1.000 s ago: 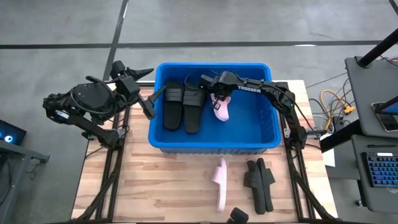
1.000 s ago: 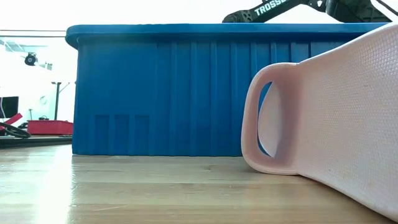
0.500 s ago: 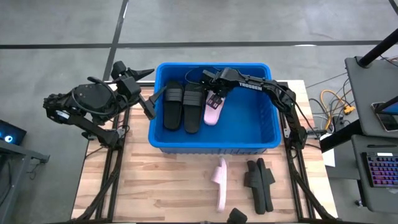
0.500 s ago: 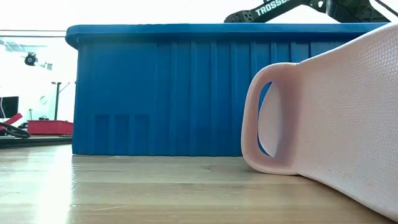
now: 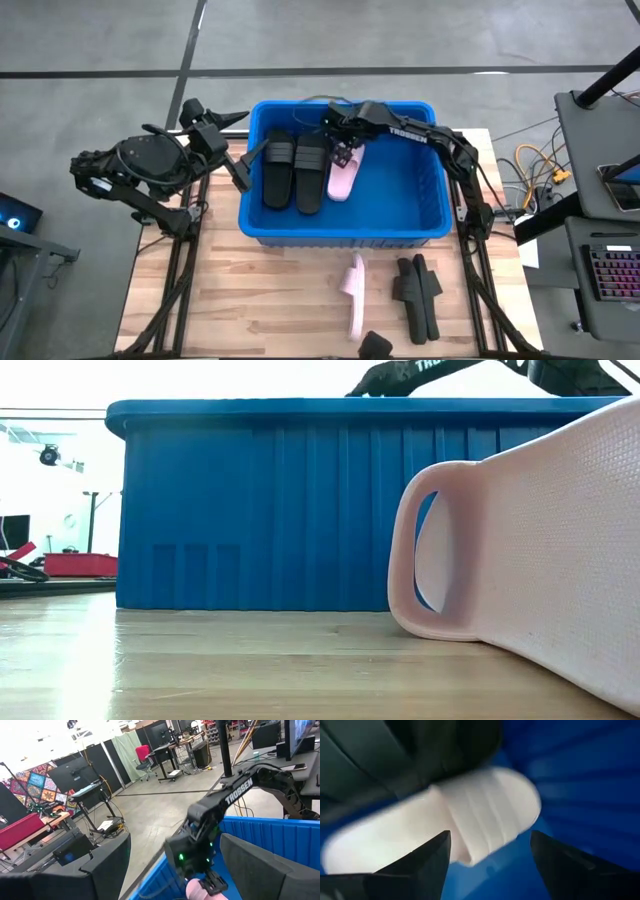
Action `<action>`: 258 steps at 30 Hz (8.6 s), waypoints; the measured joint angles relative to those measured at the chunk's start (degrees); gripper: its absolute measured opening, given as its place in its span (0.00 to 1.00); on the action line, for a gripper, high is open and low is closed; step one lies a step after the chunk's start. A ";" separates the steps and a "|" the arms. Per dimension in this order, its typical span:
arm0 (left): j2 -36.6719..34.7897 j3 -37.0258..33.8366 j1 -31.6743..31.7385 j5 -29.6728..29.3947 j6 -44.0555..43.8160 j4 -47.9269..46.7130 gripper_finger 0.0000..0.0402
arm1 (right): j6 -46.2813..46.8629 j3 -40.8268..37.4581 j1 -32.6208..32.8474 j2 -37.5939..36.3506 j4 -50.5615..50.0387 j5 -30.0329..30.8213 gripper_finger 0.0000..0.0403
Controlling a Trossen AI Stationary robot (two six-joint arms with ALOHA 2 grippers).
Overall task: Pick and place slides into bin
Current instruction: Put the pink slides into the blue bin
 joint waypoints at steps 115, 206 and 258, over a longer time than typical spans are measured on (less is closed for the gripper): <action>55.80 -0.22 -11.13 23.48 -39.06 1.98 0.47 | 11.95 -77.71 50.27 -106.27 54.03 19.44 0.24; 55.82 8.94 21.61 -15.15 10.51 30.01 0.00 | 13.69 -71.76 50.25 -107.32 59.29 40.90 0.16; 55.60 25.07 18.88 12.70 7.46 7.92 0.00 | -0.54 -65.28 50.27 -102.32 35.51 33.32 0.46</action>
